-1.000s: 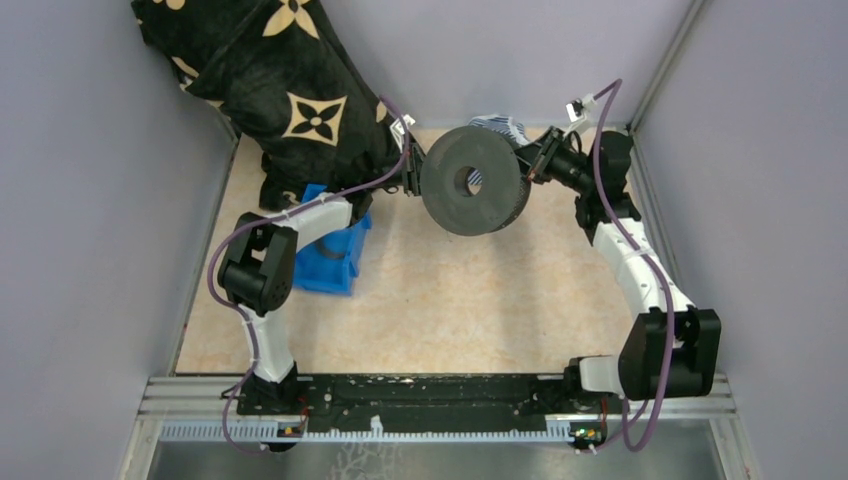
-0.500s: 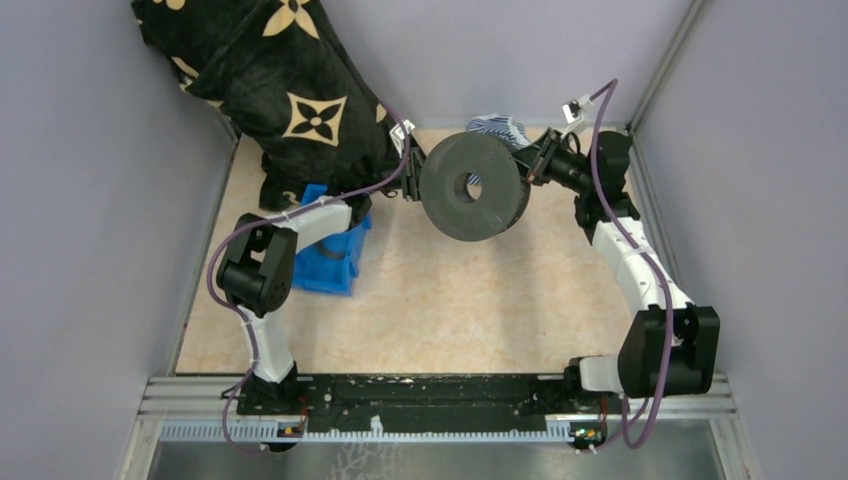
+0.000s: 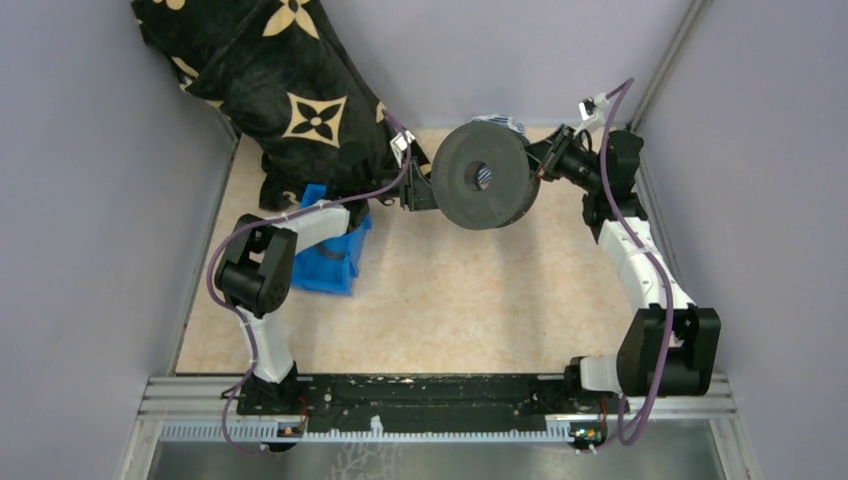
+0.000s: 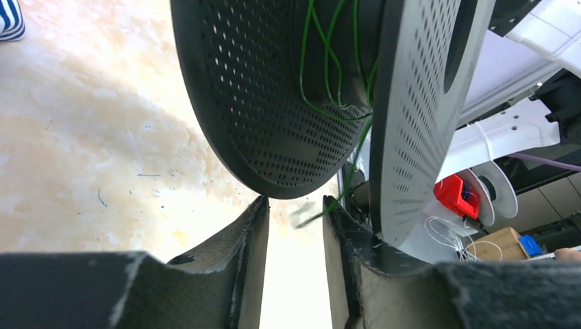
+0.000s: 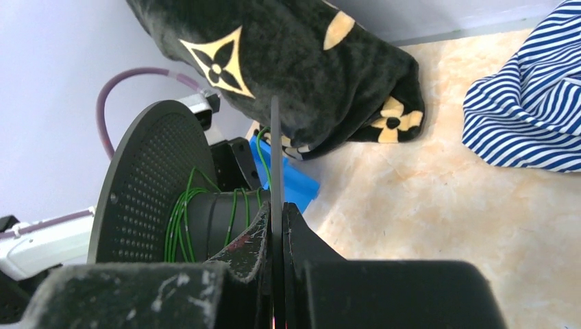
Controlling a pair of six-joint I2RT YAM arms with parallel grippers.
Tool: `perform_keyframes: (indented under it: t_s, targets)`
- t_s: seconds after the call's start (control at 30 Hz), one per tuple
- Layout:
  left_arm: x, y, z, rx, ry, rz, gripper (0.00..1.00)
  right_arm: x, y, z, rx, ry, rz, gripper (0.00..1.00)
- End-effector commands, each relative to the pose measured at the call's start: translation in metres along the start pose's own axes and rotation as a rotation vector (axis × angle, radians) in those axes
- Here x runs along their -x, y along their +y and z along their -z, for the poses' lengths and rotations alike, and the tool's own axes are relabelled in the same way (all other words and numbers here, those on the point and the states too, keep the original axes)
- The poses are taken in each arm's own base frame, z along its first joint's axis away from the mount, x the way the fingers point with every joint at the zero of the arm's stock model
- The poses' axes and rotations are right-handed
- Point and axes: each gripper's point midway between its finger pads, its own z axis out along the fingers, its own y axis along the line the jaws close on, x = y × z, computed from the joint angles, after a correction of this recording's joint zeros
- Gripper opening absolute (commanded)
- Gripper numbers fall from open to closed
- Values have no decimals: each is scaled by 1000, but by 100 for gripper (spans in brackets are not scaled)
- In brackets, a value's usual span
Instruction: Wrap the cables
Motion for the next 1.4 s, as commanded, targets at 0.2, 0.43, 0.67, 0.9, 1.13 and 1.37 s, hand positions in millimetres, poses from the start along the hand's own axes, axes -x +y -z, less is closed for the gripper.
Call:
perform_keyframes:
  t_s: [0.2,0.43,0.67,0.9,1.13,1.37]
  targets:
    - [0,-18,-3,-36,13,-119,46,30,31,1,58,-86,55,0]
    - [-5,-16,-2,-39,21,-116,49,34,29,2,52,-92,60,0]
    - [-10,-16,1,-35,27,-120,60,35,27,2,48,-93,60,0]
    - [-15,-15,5,-24,47,-151,68,36,22,3,36,-96,58,0]
    - [-28,-13,10,-17,75,-162,72,42,17,4,23,-108,56,0]
    - [-43,-4,24,39,127,-213,76,50,-1,9,-47,-143,44,0]
